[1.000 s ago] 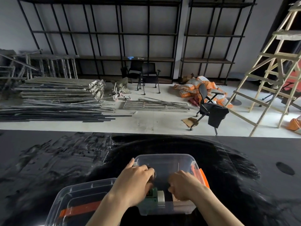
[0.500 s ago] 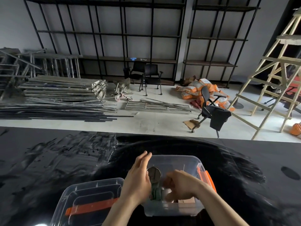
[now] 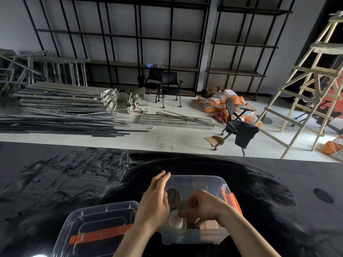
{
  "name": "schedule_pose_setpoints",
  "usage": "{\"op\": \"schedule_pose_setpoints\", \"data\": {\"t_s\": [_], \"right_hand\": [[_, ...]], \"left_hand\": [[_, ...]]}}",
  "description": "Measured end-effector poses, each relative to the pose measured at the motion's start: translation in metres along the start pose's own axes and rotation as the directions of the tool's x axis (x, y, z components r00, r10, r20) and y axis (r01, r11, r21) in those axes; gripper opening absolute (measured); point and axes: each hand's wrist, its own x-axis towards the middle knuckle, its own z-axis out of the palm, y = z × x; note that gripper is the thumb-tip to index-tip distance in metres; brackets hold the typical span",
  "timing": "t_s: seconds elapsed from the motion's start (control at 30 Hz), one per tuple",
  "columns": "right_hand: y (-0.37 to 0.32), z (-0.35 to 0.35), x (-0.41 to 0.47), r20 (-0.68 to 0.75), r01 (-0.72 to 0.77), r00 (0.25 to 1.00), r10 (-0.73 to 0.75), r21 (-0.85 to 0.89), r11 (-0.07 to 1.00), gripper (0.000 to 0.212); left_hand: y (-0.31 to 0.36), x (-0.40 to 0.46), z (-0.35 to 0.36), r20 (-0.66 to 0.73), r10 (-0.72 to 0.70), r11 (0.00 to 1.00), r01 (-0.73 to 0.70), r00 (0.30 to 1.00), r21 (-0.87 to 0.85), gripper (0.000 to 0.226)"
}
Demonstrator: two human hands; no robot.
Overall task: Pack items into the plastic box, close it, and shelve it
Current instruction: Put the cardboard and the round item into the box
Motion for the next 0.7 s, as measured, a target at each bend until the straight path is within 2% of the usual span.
{"op": "schedule_pose_setpoints", "data": {"t_s": [0.1, 0.23, 0.3, 0.5, 0.7], "right_hand": [[0.0, 0.003, 0.005, 0.097, -0.139, 0.987, 0.124, 0.164, 0.977, 0.034], [-0.007, 0.007, 0.013, 0.08, -0.274, 0.962, 0.263, 0.312, 0.91, 0.028], [-0.01, 0.009, 0.015, 0.075, -0.297, 0.954, 0.29, 0.361, 0.884, 0.025], [-0.011, 0.015, 0.018, 0.156, -0.314, 0.949, 0.274, 0.373, 0.873, 0.044], [-0.007, 0.014, 0.022, 0.117, -0.357, 0.931, 0.346, 0.486, 0.798, 0.038]], "left_hand": [[-0.001, 0.005, 0.002, -0.016, 0.006, 1.0, -0.006, 1.0, -0.013, 0.054], [-0.003, 0.011, 0.006, -0.042, 0.03, 0.999, -0.031, 0.999, -0.027, 0.048], [-0.006, 0.01, 0.009, -0.053, 0.028, 0.999, -0.03, 0.998, -0.037, 0.047], [-0.01, 0.002, 0.013, -0.08, 0.014, 0.998, -0.019, 0.997, -0.063, 0.046], [-0.009, 0.0, 0.013, -0.061, 0.01, 0.995, -0.015, 0.998, -0.094, 0.049]]}}
